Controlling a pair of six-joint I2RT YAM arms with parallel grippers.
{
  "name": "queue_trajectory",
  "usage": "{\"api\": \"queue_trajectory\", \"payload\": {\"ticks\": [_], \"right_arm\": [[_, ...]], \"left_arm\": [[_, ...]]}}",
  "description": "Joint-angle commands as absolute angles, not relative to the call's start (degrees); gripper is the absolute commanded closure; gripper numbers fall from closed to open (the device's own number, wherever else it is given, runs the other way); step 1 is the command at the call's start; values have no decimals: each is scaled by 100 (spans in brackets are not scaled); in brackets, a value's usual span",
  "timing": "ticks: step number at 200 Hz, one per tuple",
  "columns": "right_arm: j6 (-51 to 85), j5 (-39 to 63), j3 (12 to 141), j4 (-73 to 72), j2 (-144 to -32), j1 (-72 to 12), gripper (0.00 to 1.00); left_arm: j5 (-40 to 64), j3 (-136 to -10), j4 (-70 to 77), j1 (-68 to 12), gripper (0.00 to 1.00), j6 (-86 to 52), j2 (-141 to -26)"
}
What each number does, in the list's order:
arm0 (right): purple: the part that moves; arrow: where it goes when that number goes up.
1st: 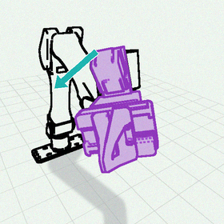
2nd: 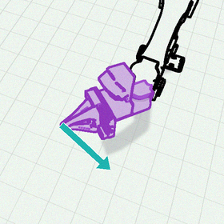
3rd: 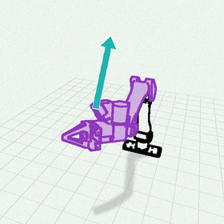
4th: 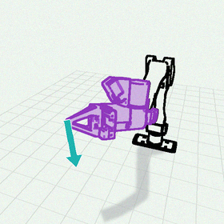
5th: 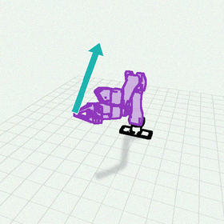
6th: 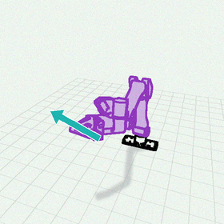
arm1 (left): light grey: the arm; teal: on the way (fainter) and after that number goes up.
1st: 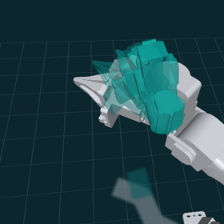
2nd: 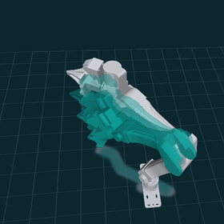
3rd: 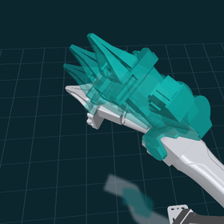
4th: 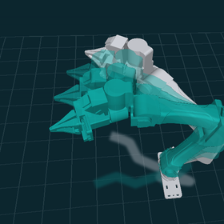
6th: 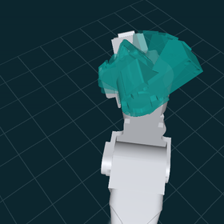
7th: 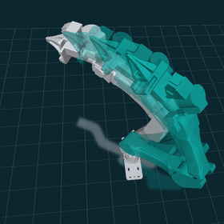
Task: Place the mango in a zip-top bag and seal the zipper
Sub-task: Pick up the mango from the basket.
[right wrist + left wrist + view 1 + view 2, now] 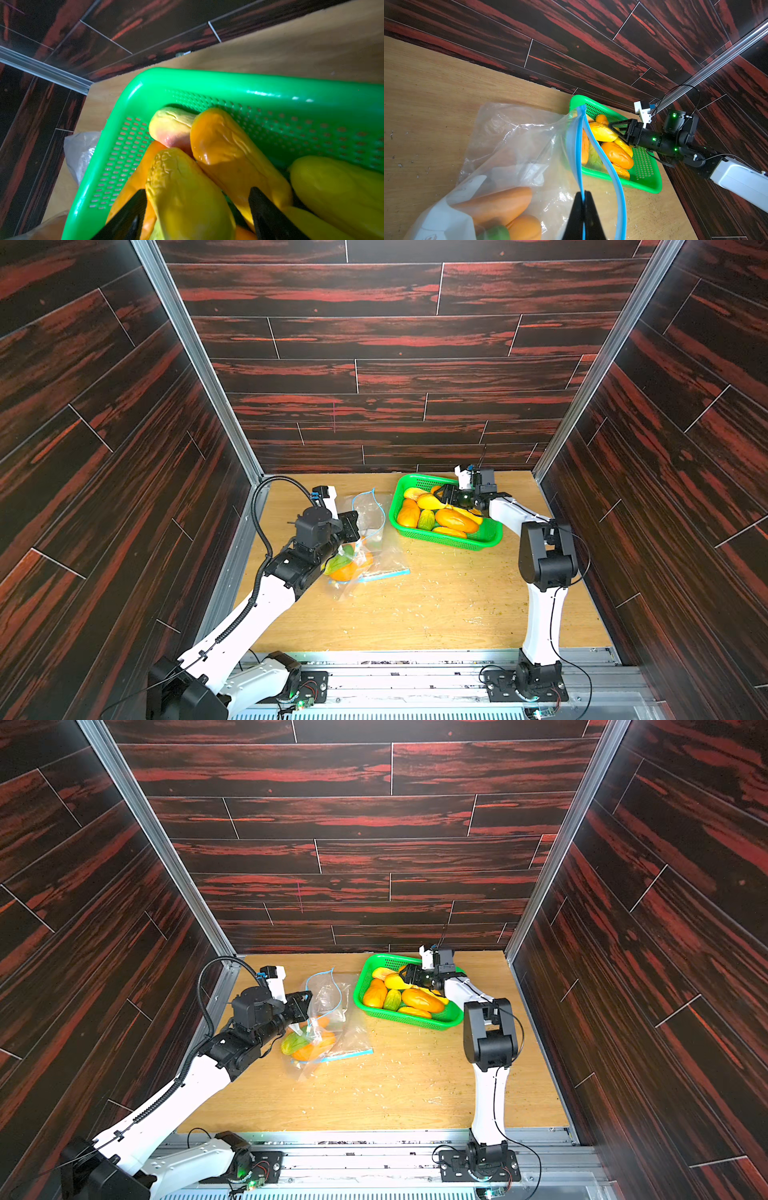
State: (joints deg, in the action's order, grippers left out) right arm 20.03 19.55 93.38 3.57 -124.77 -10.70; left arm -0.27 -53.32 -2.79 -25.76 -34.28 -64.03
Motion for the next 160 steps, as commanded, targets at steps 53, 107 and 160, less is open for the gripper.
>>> {"api": "queue_trajectory", "payload": {"ticks": [53,107,160], "right_arm": [[1967,1729,9467,624,-12555,-1272,74],[2141,1670,8913,649,-11352,-1405,87],[1979,2651,8334,825,-9384,-1870,89]], "left_arm": [[-77,-5358,-369,-2542,100,-3392,-6258],[-90,-5362,-335,-2542,100,-3419,-6297],[-27,-5374,-276,-2547,100,-3484,-6356]]}}
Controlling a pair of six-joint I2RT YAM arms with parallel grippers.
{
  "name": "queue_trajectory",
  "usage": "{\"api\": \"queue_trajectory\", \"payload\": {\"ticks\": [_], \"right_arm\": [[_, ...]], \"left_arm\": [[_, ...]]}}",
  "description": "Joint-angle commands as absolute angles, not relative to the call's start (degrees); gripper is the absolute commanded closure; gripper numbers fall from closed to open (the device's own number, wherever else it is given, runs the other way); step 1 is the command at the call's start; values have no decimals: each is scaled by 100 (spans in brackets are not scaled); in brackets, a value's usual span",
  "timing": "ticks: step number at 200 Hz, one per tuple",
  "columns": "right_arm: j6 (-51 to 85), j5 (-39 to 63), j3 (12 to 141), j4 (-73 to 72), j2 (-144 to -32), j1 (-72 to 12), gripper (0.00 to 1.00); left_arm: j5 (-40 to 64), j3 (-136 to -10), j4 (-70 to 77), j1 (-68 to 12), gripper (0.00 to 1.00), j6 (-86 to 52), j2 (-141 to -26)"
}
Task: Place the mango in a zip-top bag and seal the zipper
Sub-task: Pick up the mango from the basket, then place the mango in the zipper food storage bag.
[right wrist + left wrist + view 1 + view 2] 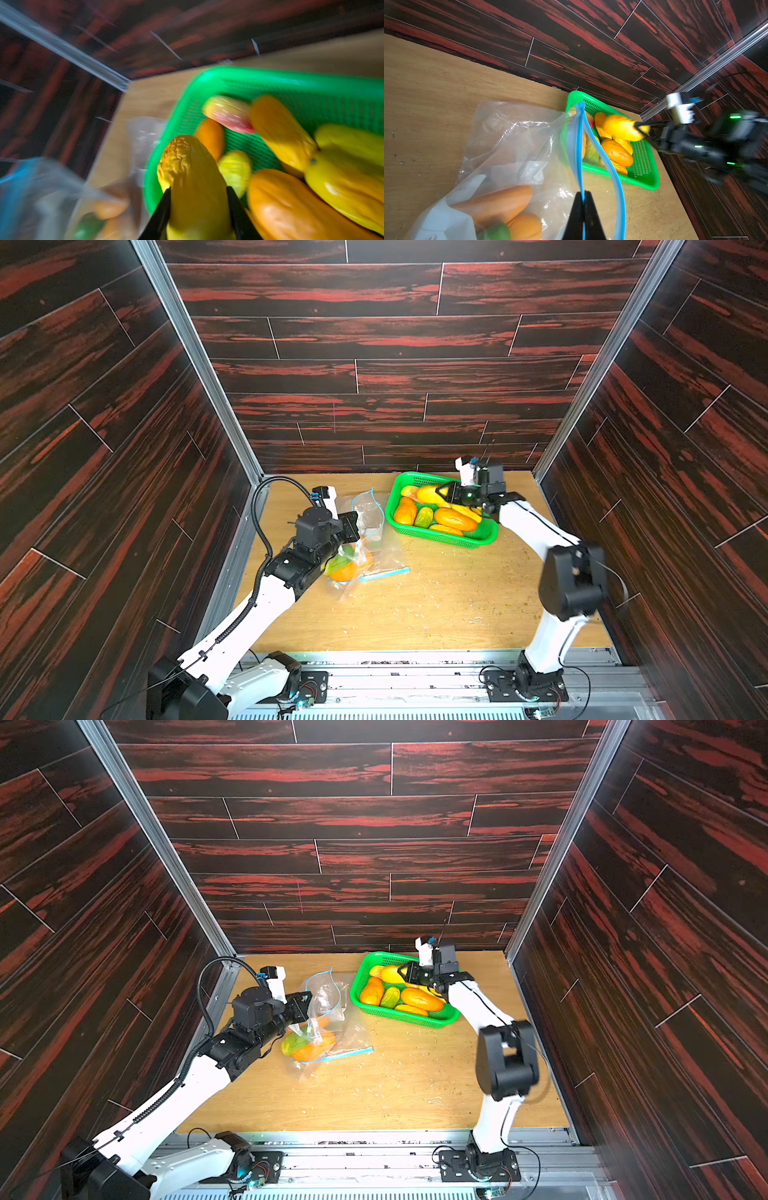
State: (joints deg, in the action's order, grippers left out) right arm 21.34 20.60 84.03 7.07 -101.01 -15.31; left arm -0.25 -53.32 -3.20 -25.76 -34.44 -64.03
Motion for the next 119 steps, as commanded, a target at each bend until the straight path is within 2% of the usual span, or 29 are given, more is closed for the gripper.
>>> {"api": "queue_trajectory", "payload": {"ticks": [1,42,86,103,119], "right_arm": [[1961,2662,8333,839,-9359,-1893,89],[1487,2584,8465,1518,-8794,-2927,89],[1201,2082,9249,2344,-9442,-3746,86],[1162,1672,9674,2623,-9795,-3924,76],[1212,1578,10040,2827,-10035,-3964,52]], "left_arm": [[-26,-5377,-274,-2548,100,-3487,-6355],[-52,-5365,-254,-2548,100,-3529,-6345],[-14,-5358,-264,-2546,100,-3586,-6285],[-12,-5330,-264,-2544,100,-3599,-6258],[0,-5307,-255,-2544,100,-3610,-6225]]}}
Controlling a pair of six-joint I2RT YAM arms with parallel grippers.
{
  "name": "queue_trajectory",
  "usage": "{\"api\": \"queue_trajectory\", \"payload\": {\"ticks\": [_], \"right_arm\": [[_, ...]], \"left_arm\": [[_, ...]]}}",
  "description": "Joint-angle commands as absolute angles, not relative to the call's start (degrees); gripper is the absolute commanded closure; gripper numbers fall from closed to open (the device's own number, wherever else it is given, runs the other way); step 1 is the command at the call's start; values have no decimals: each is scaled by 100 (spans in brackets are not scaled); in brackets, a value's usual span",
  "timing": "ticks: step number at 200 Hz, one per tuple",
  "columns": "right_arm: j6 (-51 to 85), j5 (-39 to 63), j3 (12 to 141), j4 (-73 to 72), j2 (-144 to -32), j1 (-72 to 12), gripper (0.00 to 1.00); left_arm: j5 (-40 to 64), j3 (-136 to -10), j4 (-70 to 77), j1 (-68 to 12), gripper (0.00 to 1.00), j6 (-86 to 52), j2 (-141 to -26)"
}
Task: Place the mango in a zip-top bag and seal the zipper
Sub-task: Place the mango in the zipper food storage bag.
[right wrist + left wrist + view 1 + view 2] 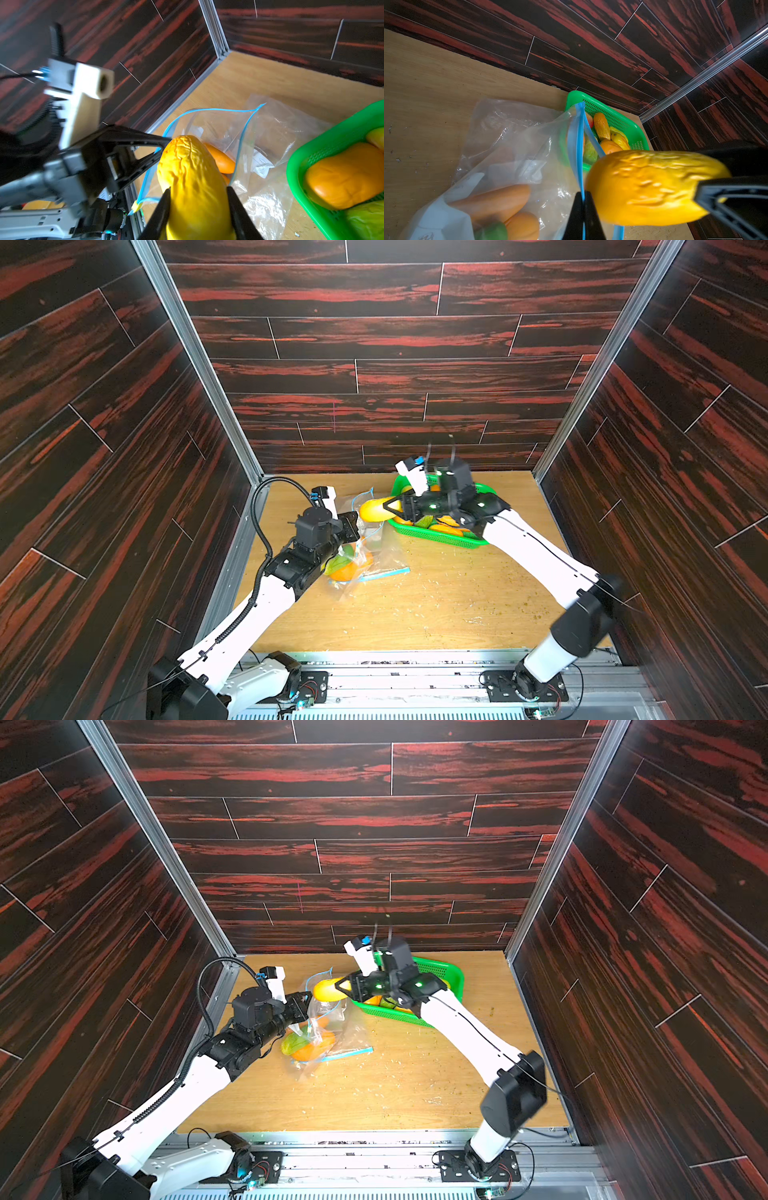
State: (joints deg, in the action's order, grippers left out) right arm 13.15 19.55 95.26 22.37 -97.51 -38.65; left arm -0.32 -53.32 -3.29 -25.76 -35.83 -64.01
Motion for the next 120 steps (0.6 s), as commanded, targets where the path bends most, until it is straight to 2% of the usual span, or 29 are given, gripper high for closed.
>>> {"api": "queue_trajectory", "payload": {"ticks": [1,17,25,51,82,120], "right_arm": [[1217,1580,10056,2833,-10040,-3964,51],[1288,1467,10194,2819,-10069,-3964,33],[1301,1366,10192,2752,-10005,-3970,28],[1401,1040,9706,2268,-9520,-3818,23],[1526,857,8772,1787,-8867,-3154,18],[1400,-634,8846,2737,-9617,-2111,18]], "left_arm": [[0,-5303,-255,-2547,100,-3607,-6224],[-18,-5282,-255,-2549,100,-3601,-6192],[-48,-5274,-270,-2542,100,-3582,-6180],[-116,-5300,-404,-2544,100,-3506,-6139],[-146,-5293,-435,-2541,100,-3447,-6095],[-89,-5265,-387,-2541,100,-3471,-6089]]}}
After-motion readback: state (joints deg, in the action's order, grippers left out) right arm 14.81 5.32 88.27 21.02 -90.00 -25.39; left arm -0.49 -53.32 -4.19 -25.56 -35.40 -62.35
